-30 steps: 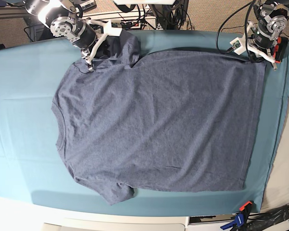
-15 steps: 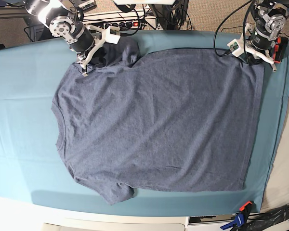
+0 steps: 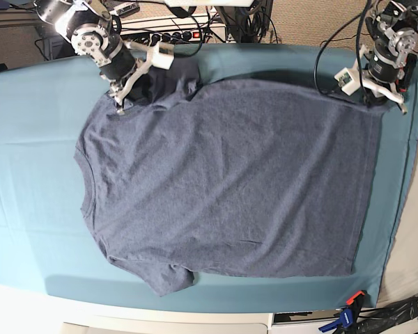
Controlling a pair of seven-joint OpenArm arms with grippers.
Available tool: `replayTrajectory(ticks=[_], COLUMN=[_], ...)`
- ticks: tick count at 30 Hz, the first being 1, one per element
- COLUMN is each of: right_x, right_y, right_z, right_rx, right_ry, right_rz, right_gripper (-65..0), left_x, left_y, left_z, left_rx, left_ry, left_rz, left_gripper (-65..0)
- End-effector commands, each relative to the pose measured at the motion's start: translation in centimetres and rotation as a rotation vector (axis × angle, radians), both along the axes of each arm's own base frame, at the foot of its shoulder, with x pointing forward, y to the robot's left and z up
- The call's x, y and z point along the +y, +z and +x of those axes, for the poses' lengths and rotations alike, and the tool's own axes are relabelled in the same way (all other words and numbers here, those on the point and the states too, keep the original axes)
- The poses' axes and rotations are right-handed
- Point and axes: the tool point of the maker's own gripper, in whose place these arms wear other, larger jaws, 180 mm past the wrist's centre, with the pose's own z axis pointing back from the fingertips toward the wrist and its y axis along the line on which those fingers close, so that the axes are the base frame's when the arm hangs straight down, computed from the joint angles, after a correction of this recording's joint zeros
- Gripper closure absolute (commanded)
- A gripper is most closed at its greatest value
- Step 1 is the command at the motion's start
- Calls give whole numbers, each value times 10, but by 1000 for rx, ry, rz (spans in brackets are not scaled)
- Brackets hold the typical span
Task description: Fold the T-shirt properly
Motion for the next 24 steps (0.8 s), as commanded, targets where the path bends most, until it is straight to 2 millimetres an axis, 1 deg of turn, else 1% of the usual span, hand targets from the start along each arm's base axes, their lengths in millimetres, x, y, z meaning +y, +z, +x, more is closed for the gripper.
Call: replayTrajectory(ticks=[1,5,9,17,24], right_x=[2,9,10,4,3], right_y=[12,16,21,24,25], right_z=[8,14,21,28,28], right_rx=[-47,-61,-84,-103,-104], right_ry=[-2,-13,-17,-43,-44], right_rz=[15,46,53,36,35], right_gripper=[0,0,0,0,0], left_x=[2,2,2,2,2], left_y=[11,11,11,11,12], left_z=[8,8,8,8,10], left_rx=[-39,-36,-37,-37,-44], left_ry=[-7,-5,-5,-6,-5], left_rz=[10,8,8,8,8], left_gripper=[0,0,0,0,0])
